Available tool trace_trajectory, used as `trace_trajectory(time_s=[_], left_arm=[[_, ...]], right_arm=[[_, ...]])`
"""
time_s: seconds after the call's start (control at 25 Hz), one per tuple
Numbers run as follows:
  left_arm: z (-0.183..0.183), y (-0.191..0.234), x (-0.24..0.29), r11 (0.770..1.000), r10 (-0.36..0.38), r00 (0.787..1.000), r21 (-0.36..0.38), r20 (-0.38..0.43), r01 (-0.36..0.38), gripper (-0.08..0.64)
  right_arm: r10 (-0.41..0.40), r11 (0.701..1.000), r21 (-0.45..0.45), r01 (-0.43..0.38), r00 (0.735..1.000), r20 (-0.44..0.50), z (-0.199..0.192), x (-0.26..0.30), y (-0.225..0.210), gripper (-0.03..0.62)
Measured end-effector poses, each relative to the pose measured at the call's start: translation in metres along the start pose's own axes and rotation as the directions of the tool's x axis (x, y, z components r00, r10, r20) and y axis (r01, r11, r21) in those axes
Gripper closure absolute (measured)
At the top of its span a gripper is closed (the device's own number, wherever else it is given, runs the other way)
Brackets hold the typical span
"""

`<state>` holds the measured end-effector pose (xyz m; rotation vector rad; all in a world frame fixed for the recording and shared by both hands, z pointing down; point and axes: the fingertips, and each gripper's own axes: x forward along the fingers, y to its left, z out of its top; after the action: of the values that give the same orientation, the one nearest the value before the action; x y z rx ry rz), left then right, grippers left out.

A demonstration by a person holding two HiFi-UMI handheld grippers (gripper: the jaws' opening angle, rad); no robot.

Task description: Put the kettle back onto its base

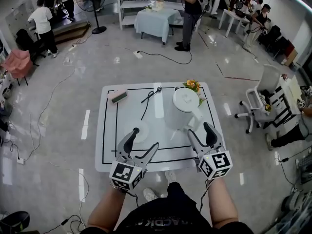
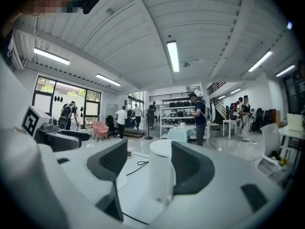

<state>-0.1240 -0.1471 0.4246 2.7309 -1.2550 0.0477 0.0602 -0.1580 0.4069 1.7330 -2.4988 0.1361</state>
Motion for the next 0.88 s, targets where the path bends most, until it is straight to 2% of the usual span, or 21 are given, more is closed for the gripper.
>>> trace_trajectory(time_s=[0.56,0.88], left_arm=[[-0.006,0.007,0.032,0.997,0.071,0.997,-0.012,-0.027,-0.071,0.198],[-0.017,0.005,0.052,0.996,0.079,0.996,-0.025,-0.049,-0.080,0.198]], right_arm=[[0.018,1.000,0.022,-0.016,0.997,-0.078,-0.029,0.043,-0.056,0.321],[0.064,0.997,0.047,-0.056,0.982,-0.175,-0.066,0.063,-0.070,0.321]])
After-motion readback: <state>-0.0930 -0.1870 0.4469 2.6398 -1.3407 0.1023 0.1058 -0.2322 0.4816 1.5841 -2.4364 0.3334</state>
